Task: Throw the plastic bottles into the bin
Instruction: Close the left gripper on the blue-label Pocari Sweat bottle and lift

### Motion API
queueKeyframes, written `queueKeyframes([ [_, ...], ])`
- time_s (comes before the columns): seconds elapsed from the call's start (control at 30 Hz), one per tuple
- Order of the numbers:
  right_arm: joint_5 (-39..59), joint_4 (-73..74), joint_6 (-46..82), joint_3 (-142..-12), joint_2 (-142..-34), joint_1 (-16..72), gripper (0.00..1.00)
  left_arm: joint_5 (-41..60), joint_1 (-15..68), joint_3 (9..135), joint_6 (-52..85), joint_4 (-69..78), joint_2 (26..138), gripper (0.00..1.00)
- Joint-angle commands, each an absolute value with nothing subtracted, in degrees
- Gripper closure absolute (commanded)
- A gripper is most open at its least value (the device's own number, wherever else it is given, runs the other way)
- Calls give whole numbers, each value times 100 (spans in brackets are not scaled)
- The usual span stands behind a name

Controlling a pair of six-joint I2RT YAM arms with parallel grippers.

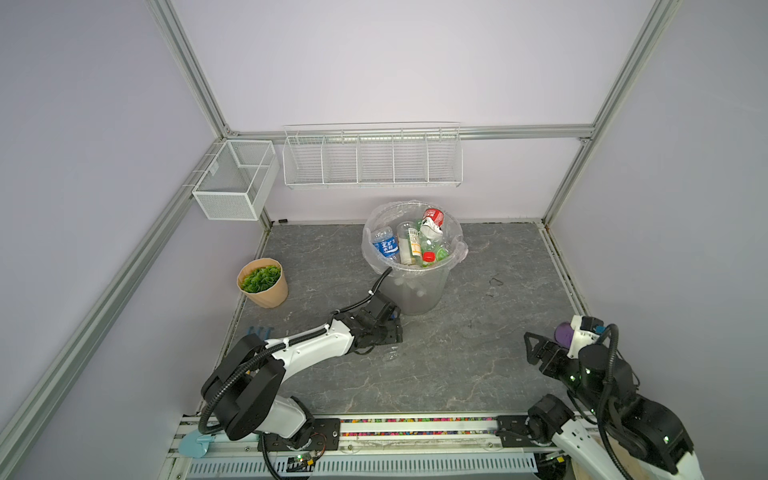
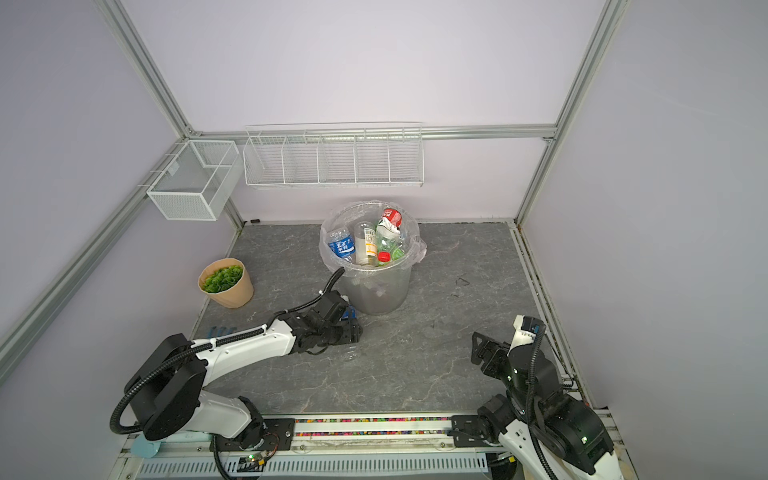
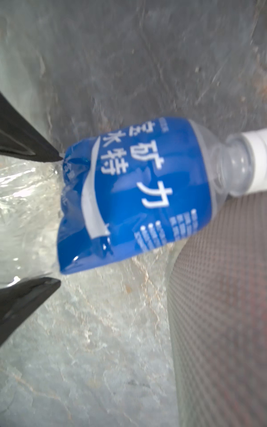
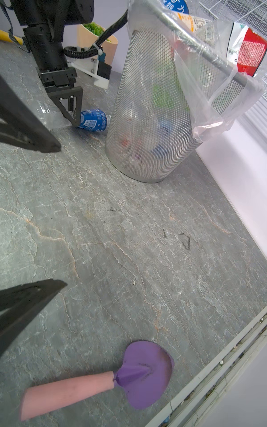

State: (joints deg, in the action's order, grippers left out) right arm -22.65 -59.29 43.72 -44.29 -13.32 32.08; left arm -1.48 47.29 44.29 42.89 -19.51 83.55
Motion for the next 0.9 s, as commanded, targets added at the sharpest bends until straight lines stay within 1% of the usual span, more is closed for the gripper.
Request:
queueKeyframes([
  [0.0, -2262, -5838, 4443, -4369, -1285, 3219, 12, -229, 4927, 4647, 4285, -2131, 8472, 27],
  [0.37, -2268, -5826, 4425, -4408, -1299, 3214, 12, -243, 5391, 4748, 4492, -2204, 8427, 49],
  [0.53, -2253, -5834, 4439, -4395, -1301, 3216, 12, -316, 5464, 4592, 4619, -2193, 8176, 59],
  [0.87, -2224, -5853, 4490, -4360, -1268, 3217, 11, -501, 5712, 4389, 4829, -2373, 7565, 74],
])
